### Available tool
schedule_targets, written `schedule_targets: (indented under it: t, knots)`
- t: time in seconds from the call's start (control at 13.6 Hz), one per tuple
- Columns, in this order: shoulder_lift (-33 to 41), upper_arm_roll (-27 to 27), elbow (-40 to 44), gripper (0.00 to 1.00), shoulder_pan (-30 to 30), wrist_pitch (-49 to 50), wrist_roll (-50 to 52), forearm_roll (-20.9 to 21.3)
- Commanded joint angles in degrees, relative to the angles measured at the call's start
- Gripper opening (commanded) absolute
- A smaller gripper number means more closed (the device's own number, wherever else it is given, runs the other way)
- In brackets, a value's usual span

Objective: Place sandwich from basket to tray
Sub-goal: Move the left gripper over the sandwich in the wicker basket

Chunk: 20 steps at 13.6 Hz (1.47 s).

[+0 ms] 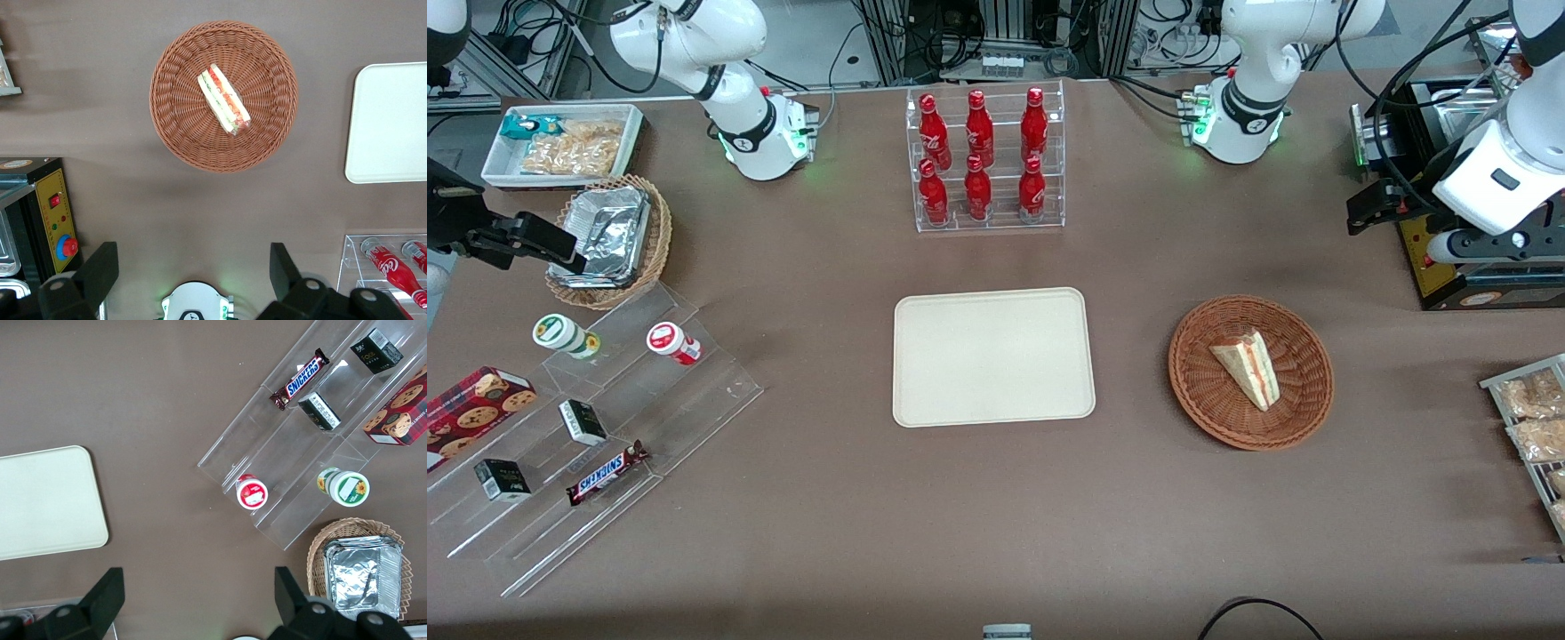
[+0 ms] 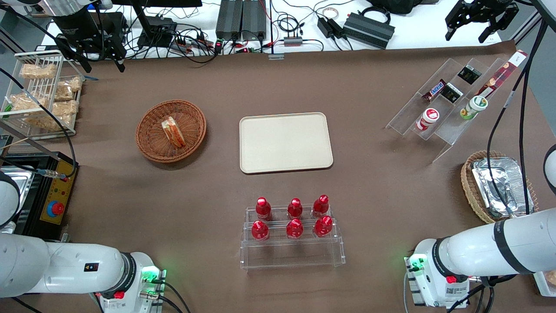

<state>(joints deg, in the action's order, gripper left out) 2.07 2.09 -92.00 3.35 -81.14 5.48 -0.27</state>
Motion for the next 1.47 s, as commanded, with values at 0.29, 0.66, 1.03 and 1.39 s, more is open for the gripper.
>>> schedule_targets:
  t: [0.29,0.66,1.03,1.39]
  knots:
    - [-5.22,1.33,-2.92,1.00,0.52,-3.14,1.64,3.69]
    - [-4.88,1.60,-16.60,1.00,0.52,-19.20,1.73,3.17]
    - [-4.44,1.60,-30.40,1.00,0.43,-38.61,6.02,2.99]
    - [-5.84,3.44,-37.28,1.00,0.52,-52.44,28.65,2.99]
